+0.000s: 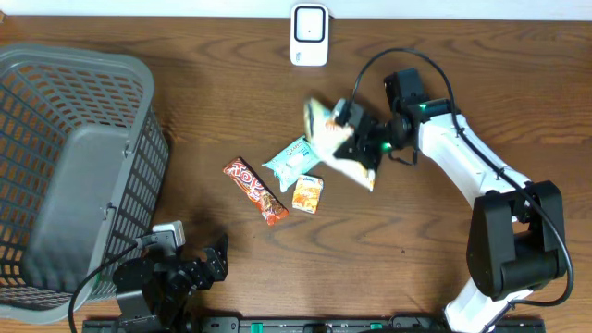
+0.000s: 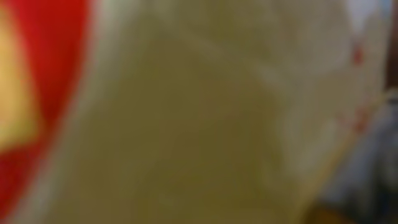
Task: Scan the item barcode
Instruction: 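Lift the yellow bag with the right gripper toward the scanner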
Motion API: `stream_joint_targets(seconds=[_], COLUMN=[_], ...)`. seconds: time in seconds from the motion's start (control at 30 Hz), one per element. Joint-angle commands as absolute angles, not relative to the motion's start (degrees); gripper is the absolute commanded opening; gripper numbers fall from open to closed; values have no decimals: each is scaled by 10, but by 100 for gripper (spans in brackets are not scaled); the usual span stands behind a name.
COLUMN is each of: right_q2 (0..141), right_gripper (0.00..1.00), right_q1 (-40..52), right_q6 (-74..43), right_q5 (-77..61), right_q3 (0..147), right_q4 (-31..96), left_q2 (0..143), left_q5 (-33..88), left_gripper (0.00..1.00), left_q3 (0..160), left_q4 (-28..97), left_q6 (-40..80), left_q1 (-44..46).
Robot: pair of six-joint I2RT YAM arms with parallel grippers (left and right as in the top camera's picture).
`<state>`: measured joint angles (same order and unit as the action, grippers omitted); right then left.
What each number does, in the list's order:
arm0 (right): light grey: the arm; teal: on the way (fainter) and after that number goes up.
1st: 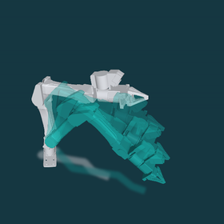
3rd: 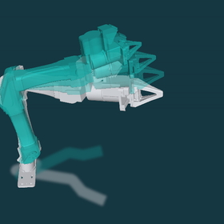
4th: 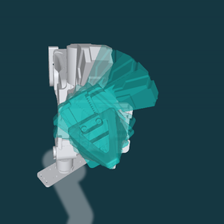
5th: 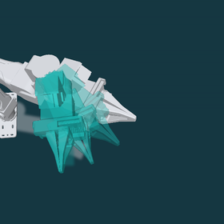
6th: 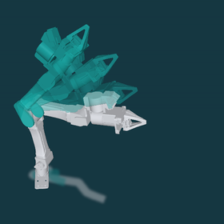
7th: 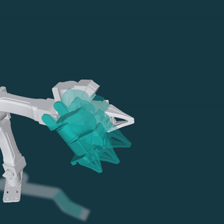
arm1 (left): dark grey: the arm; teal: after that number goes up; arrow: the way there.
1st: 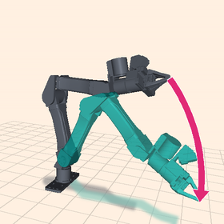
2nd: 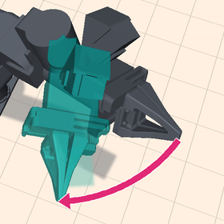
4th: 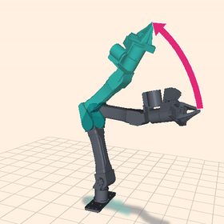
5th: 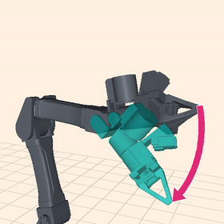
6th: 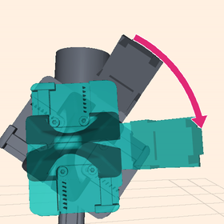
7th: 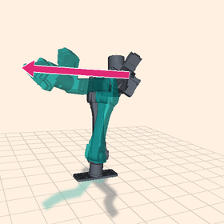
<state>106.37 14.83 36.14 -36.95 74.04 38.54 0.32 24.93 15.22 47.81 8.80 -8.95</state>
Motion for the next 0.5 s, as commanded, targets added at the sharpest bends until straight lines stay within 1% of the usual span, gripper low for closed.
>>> stream_joint_targets(seconds=[0.0, 0.17, 0.3, 0.43, 0.47], right_q2=[1062, 1065, 1081, 1121, 1145], right_gripper=[1, 1, 1, 1, 1], right_q1=[166, 189, 200, 200, 200], right_q6=[194, 186, 224, 260, 275], right_q5=[-157, 15, 83, 114, 126], right_q3=[750, 750, 757, 815, 850], right_q4=[305, 198, 132, 132, 141], left_q2=[2, 2, 2, 2, 2], left_q5=[246, 246, 246, 246, 246], left_gripper=[98, 98, 98, 98, 98], left_q3=[151, 151, 151, 151, 151], left_q4=[480, 480, 480, 480, 480], left_q6=[89, 89, 89, 89, 89], left_q1=[-90, -90, -90, -90, -90])
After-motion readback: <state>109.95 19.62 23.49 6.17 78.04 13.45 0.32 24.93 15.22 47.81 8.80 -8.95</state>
